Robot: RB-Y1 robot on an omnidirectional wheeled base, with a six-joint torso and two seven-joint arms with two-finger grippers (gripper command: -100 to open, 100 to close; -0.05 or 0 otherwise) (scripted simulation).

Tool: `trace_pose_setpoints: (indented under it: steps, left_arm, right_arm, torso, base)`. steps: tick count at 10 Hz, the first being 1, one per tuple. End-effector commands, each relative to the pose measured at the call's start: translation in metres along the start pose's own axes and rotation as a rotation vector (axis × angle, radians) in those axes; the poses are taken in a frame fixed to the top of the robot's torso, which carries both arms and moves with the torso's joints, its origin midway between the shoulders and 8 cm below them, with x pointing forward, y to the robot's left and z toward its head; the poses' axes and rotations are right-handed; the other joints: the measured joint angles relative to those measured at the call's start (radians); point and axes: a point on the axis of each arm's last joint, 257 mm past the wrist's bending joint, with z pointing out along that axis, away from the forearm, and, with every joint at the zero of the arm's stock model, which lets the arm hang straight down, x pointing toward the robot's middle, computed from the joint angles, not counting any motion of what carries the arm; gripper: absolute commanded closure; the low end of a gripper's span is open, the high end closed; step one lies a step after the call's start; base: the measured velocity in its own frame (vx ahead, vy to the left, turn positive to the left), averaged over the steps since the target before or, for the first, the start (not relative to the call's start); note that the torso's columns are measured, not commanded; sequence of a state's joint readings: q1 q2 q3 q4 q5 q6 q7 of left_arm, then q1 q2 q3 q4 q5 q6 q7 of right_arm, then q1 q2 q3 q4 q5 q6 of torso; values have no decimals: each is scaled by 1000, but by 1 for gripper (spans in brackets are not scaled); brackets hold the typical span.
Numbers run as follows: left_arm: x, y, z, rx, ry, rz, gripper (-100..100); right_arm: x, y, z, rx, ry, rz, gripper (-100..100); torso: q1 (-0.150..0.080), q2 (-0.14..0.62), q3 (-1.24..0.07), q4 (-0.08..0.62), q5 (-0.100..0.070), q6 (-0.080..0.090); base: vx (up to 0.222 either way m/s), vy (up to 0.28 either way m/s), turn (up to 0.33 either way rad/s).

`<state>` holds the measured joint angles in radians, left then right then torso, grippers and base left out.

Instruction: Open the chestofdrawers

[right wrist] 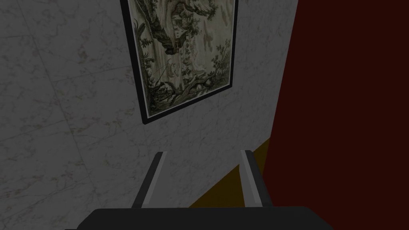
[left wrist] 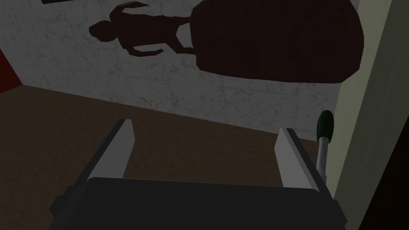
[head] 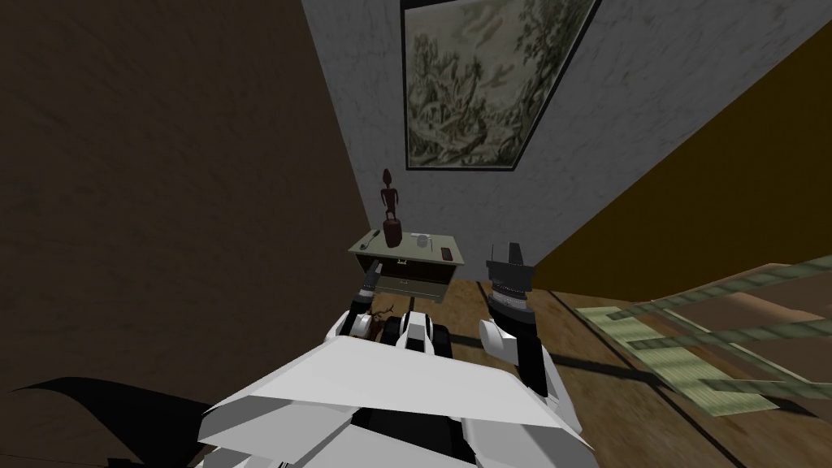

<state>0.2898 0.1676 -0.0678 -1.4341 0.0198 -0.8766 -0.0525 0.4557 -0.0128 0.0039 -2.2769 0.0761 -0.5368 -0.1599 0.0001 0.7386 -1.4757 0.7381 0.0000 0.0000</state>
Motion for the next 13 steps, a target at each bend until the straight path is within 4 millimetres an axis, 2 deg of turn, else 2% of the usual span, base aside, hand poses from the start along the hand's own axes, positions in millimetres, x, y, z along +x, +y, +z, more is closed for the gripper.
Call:
trace_pose_setpoints:
  steps: [1,13]
  left_arm:
    - [1,16,-6,-23,3,-4,-100]
    - [17,71,-41,-100,15,-31,-100]
  right_arm:
    - [0,0,0,0,0,0,0]
    - [0,0,0,0,0,0,0]
  torso:
    - [1,-1,0,0,0,0]
    - [0,0,0,0,0,0]
  base:
    - [55,-12,10]
    - [52,-21,15]
